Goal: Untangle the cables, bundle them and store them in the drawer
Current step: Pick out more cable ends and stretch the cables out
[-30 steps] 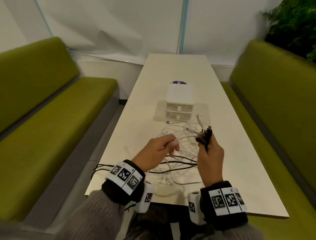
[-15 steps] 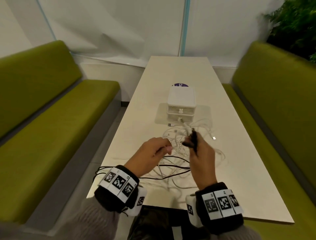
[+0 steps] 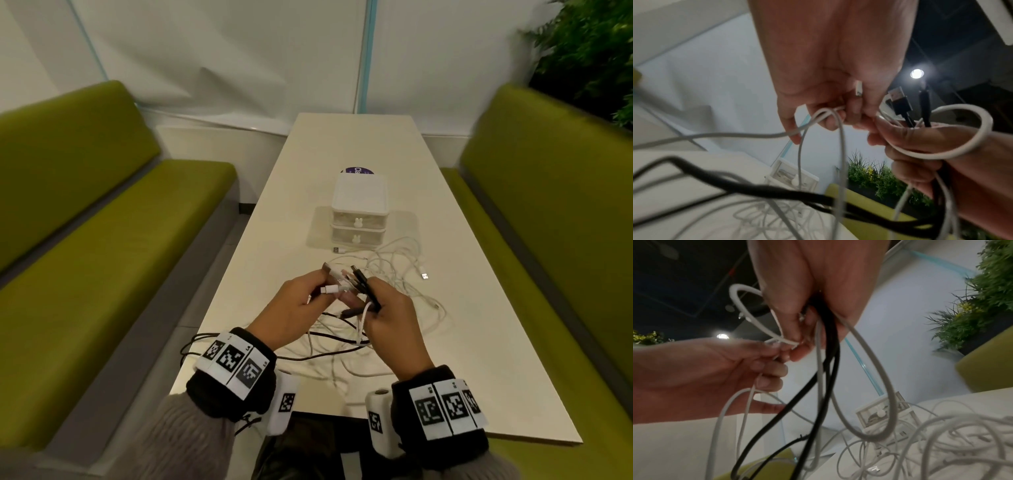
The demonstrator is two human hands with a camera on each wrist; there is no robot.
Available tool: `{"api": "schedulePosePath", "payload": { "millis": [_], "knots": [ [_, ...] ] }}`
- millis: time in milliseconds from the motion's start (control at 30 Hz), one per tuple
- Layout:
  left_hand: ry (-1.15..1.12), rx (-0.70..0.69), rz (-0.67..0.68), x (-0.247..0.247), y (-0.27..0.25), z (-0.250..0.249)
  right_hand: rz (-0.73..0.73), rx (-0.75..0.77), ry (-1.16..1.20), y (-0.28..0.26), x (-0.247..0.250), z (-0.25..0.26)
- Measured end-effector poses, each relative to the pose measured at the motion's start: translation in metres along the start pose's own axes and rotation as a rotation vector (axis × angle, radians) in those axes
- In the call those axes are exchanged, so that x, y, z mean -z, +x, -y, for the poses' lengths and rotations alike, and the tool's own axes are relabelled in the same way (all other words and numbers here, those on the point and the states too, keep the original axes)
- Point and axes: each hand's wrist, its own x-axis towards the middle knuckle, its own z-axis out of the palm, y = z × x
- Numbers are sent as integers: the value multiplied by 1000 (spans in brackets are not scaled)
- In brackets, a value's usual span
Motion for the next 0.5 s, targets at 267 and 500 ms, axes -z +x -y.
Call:
{"api": "schedulePosePath", "payload": {
  "millis": [267,500],
  "knots": [
    [383,-37,-7,25,-18,34,-151,96,-428,2,19,-16],
    [657,137,-87,80,-42,87,-334,-35,-495,0,47,-26]
  ]
}}
